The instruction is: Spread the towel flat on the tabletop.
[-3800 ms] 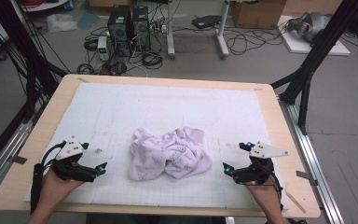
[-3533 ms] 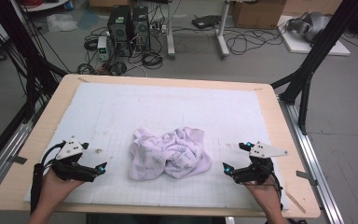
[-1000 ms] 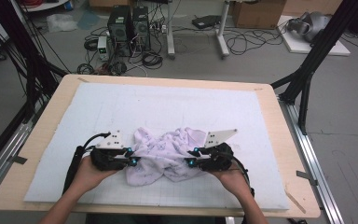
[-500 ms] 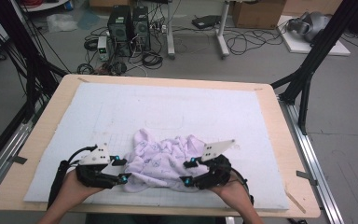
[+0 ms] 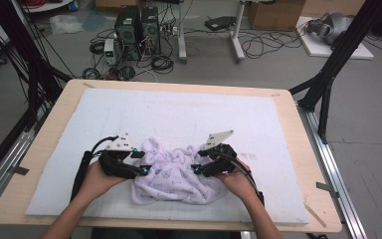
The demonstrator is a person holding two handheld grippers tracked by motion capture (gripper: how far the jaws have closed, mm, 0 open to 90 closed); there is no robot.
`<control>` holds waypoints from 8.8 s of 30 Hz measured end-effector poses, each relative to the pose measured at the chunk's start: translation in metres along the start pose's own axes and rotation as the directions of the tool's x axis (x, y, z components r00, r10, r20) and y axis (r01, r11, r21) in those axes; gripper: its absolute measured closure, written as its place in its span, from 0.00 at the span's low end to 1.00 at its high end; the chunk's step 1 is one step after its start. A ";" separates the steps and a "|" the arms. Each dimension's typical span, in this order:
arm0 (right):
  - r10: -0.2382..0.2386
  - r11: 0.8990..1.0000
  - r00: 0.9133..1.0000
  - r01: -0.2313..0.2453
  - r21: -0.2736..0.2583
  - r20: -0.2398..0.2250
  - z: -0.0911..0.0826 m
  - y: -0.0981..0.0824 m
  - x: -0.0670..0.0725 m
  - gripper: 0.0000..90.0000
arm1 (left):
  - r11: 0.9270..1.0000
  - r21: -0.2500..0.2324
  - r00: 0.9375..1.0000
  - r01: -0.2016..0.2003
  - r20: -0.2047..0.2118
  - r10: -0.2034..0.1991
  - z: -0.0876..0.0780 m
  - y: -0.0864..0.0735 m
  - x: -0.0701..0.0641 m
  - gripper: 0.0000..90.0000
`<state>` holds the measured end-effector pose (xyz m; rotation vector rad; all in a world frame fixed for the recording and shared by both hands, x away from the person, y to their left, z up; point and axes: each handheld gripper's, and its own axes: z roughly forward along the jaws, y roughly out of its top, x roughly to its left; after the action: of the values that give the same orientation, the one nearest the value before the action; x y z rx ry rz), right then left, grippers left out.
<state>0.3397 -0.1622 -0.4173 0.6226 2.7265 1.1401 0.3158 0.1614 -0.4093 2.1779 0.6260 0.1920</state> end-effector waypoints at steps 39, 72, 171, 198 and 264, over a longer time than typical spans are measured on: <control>0.028 0.990 0.999 -0.023 -0.136 0.035 -0.061 -0.013 0.018 0.57 | 0.999 -0.033 1.000 -0.006 -0.021 0.005 -0.016 0.007 0.002 0.58; 0.024 1.000 1.000 -0.024 0.005 -0.009 -0.067 -0.033 0.006 0.95 | 0.995 0.013 0.977 0.096 -0.194 -0.091 -0.027 -0.026 0.031 0.73; 0.109 0.983 0.990 -0.094 -0.160 0.089 -0.067 -0.018 -0.036 0.46 | 0.995 -0.085 0.982 0.058 -0.175 -0.072 -0.021 -0.002 0.048 0.49; 0.066 0.983 0.998 -0.063 -0.174 0.012 -0.068 -0.083 0.025 0.39 | 0.998 -0.057 1.000 -0.021 0.007 0.022 -0.029 -0.042 -0.012 0.45; 0.167 0.978 0.984 -0.156 -0.137 0.065 -0.047 -0.021 -0.064 0.76 | 0.985 -0.090 0.968 0.150 -0.190 -0.164 -0.006 0.001 0.062 0.72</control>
<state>0.3790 -0.2330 -0.4021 0.8630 2.5506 1.2903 0.3671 0.1959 -0.4098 2.0415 0.8861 0.3442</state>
